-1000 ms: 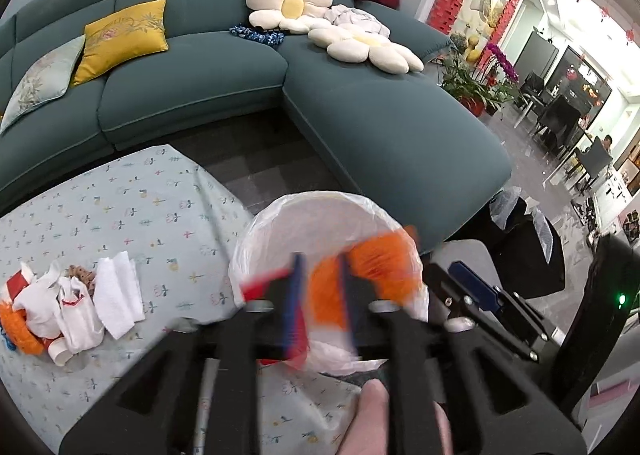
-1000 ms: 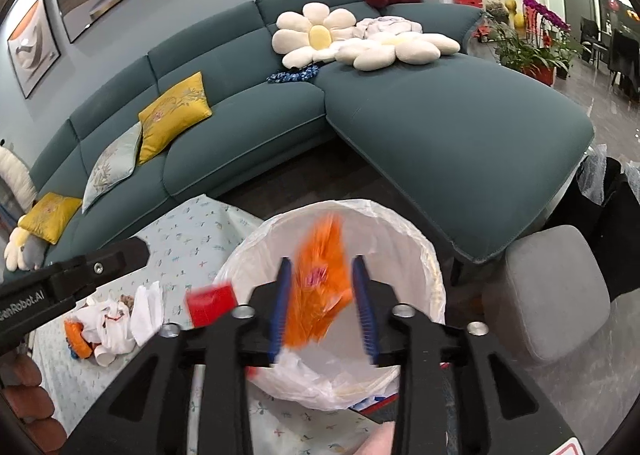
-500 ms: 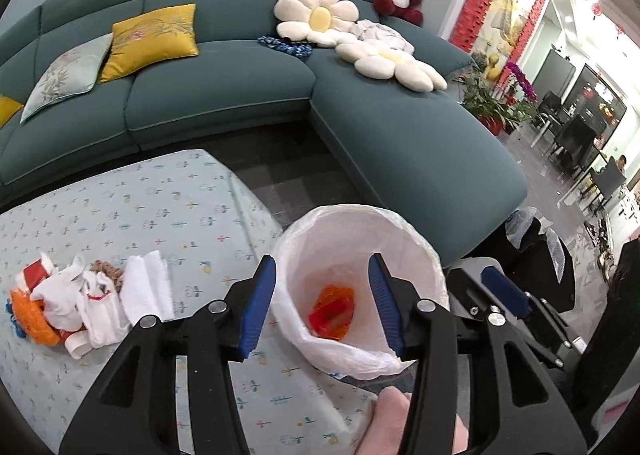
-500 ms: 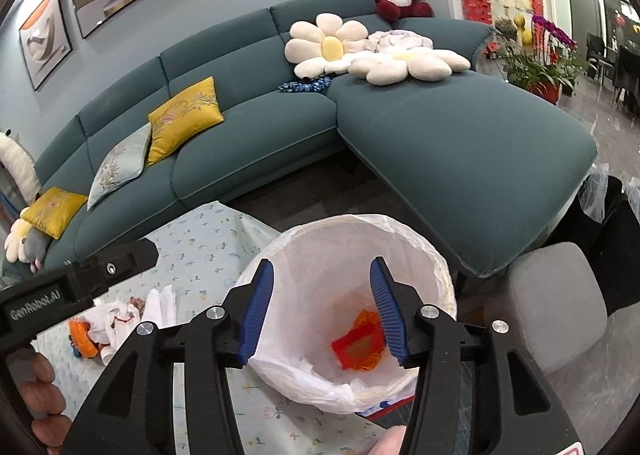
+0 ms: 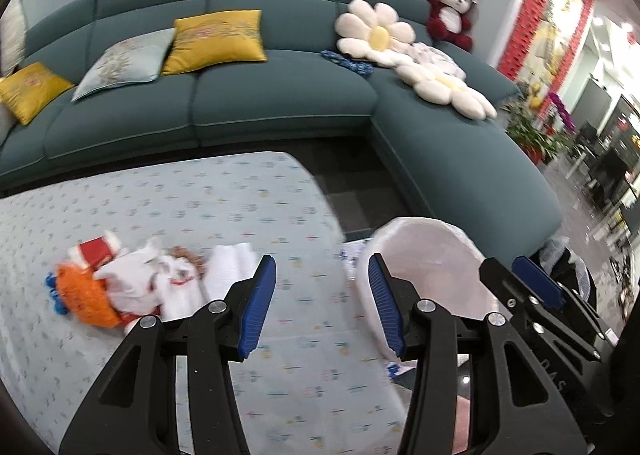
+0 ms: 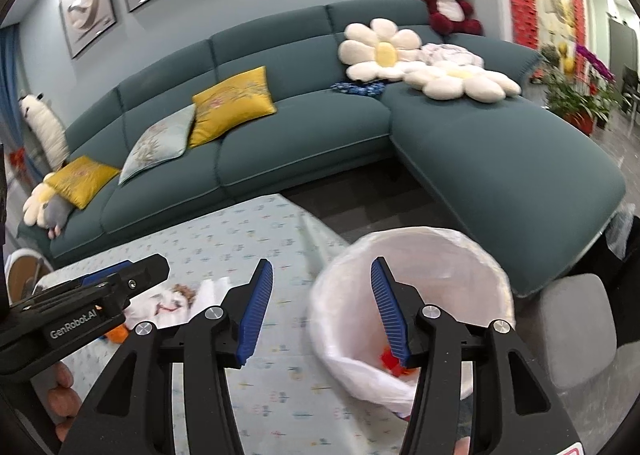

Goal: Collect trash
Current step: 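Move the left gripper back to the bed and grasp the orange bag, then lift the orange bag with the left gripper while the right gripper grasps a white glove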

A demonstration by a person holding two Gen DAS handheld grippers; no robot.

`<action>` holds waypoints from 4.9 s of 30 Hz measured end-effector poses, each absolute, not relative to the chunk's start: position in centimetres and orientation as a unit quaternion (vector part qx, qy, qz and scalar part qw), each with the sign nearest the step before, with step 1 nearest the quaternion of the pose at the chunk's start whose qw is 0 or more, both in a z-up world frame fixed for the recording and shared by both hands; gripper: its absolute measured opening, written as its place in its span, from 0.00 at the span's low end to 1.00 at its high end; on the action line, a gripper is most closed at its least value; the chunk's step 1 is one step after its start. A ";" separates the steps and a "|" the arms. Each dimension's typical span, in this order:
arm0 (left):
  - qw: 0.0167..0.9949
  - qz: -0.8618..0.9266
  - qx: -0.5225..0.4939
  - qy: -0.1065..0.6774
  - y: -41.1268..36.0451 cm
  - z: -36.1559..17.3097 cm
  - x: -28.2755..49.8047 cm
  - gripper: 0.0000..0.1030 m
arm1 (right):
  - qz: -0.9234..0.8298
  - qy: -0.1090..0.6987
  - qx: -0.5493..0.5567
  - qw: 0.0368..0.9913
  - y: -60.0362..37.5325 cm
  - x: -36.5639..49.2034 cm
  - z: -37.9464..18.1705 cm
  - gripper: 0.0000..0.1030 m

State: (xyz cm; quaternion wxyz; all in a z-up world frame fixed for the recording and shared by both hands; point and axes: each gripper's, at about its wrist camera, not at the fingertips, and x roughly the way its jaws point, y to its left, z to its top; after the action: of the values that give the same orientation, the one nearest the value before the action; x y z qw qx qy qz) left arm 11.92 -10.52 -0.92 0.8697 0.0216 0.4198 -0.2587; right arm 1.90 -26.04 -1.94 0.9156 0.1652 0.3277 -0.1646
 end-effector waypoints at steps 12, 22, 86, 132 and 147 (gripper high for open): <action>0.886 -0.153 -0.021 0.437 0.7 -2.7 14.2 0.61 | -0.097 0.356 0.141 0.919 -18.1 5.8 -2.2 0.49; 0.877 -0.077 -0.052 0.471 8.6 -5.8 16.5 0.73 | -0.052 0.397 0.119 0.908 -11.9 9.2 -5.1 0.49; 0.871 -0.149 -0.097 0.458 5.9 -1.8 17.5 0.09 | 0.017 0.365 0.163 0.916 -9.5 12.4 -2.8 0.03; 0.846 -0.351 0.053 0.399 -20.2 4.5 7.3 0.10 | -0.178 0.254 0.237 0.921 -32.5 -2.4 1.8 0.03; 0.834 -0.363 0.070 0.410 -23.3 3.4 7.2 0.10 | -0.195 0.264 0.247 0.912 -34.6 -2.6 0.1 0.03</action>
State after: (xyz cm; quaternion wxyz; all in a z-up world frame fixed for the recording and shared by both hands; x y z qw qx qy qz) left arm 7.17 -23.33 3.42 0.8338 0.0702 0.4098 -0.3632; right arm -2.60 -34.61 0.13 0.9116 0.2471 0.2640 -0.1953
